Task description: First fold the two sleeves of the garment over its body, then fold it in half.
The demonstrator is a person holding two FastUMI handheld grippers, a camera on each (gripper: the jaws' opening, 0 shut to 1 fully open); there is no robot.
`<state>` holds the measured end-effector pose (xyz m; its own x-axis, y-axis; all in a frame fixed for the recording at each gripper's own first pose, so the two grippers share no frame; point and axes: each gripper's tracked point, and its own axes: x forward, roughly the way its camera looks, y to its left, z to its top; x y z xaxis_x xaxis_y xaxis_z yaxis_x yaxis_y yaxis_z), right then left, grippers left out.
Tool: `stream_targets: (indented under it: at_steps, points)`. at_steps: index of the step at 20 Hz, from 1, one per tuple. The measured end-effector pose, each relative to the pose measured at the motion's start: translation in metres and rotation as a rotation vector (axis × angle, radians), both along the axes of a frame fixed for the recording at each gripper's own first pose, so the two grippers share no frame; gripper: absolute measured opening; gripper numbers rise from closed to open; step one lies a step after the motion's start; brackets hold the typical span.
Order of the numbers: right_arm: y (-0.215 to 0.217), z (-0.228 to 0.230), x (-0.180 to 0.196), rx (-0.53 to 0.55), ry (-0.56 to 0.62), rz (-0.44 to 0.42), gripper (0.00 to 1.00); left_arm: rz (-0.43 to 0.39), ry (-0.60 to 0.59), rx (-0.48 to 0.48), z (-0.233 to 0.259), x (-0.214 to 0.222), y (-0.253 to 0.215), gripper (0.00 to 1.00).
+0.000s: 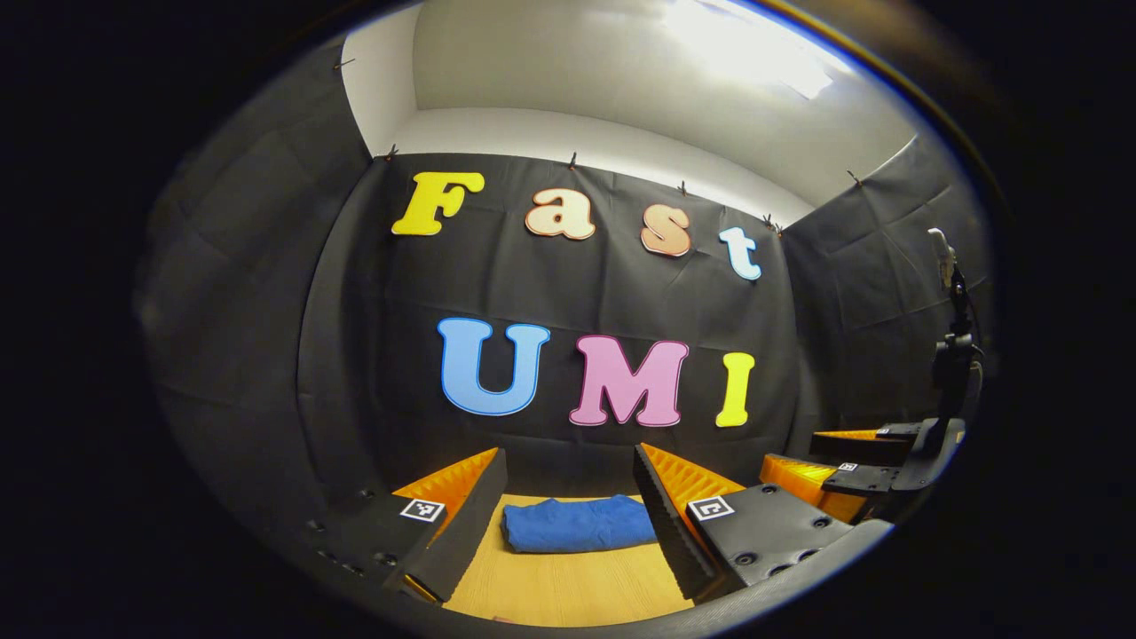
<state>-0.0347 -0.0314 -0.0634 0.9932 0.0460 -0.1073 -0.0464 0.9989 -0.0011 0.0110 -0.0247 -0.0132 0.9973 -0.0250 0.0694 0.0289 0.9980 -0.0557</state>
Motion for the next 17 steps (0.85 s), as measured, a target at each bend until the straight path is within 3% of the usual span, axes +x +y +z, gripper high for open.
stream_targets:
  at_steps: [5,17]
  points:
    - [0.003,0.019,-0.007,-0.01,-0.062,0.011,0.96,0.002,0.013,-0.005,-0.002,-0.003,-0.001,0.82]
    - [-0.004,0.009,-0.012,-0.031,-0.029,0.02,0.96,-0.029,-0.01,-0.032,0.001,-0.001,-0.015,0.82]
